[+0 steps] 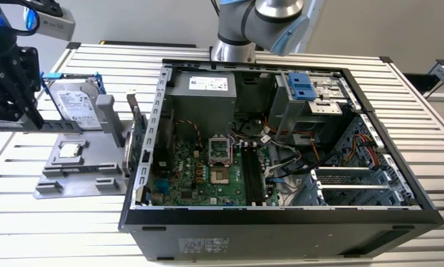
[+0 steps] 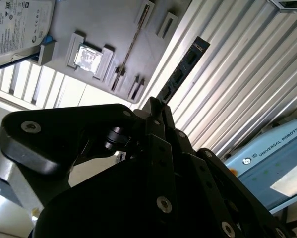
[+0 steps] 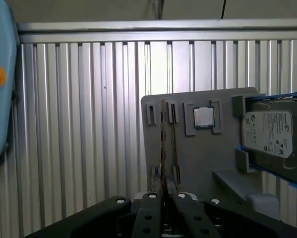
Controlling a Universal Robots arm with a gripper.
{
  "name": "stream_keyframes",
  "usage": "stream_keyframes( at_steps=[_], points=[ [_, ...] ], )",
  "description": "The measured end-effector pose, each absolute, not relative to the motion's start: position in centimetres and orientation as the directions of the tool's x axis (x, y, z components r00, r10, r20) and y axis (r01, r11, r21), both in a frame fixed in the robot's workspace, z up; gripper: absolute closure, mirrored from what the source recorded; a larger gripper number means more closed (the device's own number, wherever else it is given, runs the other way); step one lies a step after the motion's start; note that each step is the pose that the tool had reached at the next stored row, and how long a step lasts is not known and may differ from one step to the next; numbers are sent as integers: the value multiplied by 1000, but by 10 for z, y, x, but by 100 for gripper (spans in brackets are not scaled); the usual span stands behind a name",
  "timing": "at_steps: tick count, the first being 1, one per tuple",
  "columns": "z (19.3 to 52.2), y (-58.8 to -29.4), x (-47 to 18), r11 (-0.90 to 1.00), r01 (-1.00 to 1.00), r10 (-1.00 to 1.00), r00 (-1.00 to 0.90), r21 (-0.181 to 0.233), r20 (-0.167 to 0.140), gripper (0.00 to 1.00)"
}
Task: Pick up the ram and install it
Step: 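Pick up the ram and move it above insertion slot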
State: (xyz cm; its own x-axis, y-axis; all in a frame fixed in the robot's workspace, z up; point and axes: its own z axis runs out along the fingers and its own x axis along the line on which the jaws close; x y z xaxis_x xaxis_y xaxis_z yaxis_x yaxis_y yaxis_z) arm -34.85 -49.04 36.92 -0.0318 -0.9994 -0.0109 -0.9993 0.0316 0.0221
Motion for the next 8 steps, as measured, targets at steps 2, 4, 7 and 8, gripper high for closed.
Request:
stream_keyframes(
  at_steps=[2, 4, 7, 8],
  points=[
    [371, -490, -349, 28, -999, -1000, -28, 22, -11, 100],
    [372, -490, -348, 23, -999, -1000, -23, 22, -11, 100],
    [375, -490, -348, 17, -1000, -1000, -18, 22, -11, 100],
    [376, -490, -348, 16, -1000, -1000, -16, 22, -11, 100]
  ],
)
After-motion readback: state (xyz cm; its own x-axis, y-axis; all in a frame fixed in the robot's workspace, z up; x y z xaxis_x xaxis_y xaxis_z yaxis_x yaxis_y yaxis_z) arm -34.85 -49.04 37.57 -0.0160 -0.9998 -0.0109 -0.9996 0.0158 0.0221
